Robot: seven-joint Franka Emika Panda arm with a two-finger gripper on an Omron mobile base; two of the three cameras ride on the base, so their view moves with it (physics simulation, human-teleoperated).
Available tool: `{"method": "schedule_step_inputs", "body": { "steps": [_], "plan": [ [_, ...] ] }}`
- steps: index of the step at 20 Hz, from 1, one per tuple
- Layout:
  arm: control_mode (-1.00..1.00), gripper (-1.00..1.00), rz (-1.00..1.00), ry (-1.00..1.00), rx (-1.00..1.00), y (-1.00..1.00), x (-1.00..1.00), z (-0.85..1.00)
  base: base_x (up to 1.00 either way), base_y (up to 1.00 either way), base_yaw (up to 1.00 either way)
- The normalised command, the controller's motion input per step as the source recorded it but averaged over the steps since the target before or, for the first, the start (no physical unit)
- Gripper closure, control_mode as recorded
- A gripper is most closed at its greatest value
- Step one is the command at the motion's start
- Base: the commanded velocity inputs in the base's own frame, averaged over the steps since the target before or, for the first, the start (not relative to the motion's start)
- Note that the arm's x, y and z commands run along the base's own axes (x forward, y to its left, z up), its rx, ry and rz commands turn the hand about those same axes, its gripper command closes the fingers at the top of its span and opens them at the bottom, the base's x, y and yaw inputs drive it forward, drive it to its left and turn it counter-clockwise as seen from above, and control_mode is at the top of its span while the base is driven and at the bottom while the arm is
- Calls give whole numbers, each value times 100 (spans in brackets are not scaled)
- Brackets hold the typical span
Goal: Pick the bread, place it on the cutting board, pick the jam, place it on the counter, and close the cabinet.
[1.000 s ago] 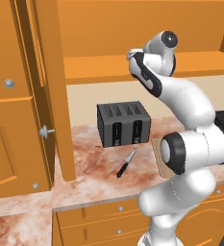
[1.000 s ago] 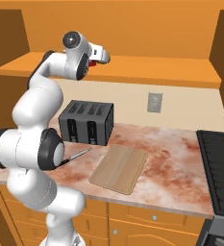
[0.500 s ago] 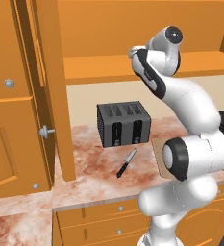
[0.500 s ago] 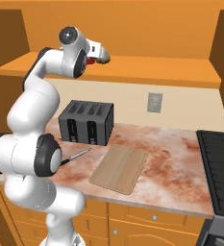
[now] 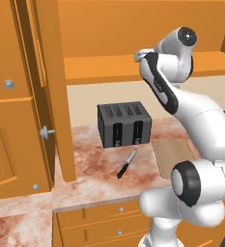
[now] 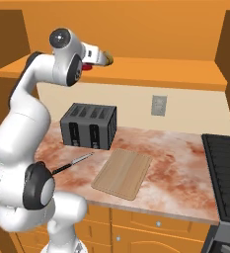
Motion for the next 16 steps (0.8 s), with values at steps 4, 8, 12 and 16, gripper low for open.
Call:
{"method": "schedule_step_inputs", "body": {
  "steps": [4, 8, 12, 16],
  "plan": [
    [-100, 100, 0, 0, 0, 0, -66, 0, 0, 0, 0],
    [-100, 100, 0, 2, 0, 0, -59, 0, 0, 0, 0],
    [-100, 100, 0, 4, 0, 0, -63, 0, 0, 0, 0],
    [-100, 100, 0, 3, 0, 0, -62, -1, 0, 0, 0]
  ]
}}
